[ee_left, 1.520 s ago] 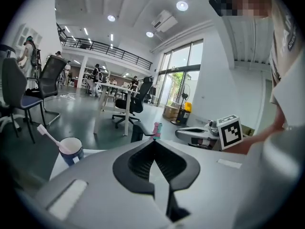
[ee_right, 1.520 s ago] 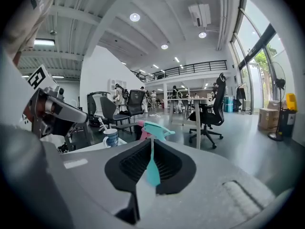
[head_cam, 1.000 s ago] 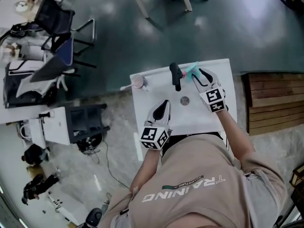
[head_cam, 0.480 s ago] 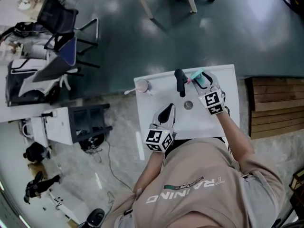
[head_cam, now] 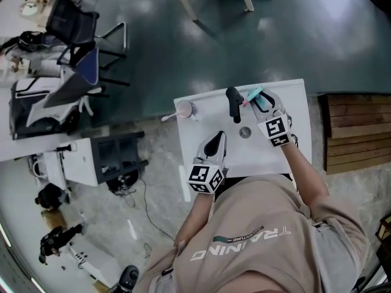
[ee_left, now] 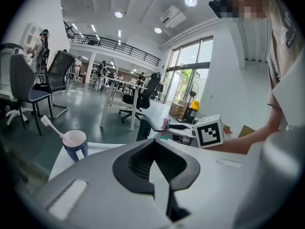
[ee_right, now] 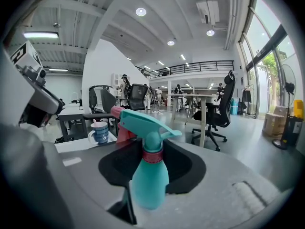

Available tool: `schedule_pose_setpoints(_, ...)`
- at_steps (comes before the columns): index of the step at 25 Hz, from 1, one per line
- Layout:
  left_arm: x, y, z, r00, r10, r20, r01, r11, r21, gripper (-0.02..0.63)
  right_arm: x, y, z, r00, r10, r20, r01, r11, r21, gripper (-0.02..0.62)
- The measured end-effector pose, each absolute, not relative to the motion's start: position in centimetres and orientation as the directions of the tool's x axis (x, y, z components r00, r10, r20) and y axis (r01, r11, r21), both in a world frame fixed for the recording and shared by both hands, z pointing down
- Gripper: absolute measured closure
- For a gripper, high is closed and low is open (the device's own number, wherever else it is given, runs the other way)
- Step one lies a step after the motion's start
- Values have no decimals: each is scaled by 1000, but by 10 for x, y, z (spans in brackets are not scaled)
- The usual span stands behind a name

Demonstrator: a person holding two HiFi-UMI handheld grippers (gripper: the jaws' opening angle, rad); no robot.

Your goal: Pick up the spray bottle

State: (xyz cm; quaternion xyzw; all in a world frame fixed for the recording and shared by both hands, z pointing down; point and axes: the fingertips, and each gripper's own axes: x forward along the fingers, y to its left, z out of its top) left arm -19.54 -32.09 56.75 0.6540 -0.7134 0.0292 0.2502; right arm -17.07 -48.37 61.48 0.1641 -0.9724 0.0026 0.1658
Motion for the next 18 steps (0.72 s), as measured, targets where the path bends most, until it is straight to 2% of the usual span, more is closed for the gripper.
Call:
schedule_pose_setpoints(12, -205, -307, 557, 8, -933, 360, -952, 103, 288, 592, -158, -478, 591, -877, -366, 312, -371, 928, 45, 463)
schedule_pose_setpoints(18, -213, -310, 531, 41, -956, 292, -960, 43, 275, 592, -134, -467, 565, -857, -416, 305, -419, 906, 60, 463)
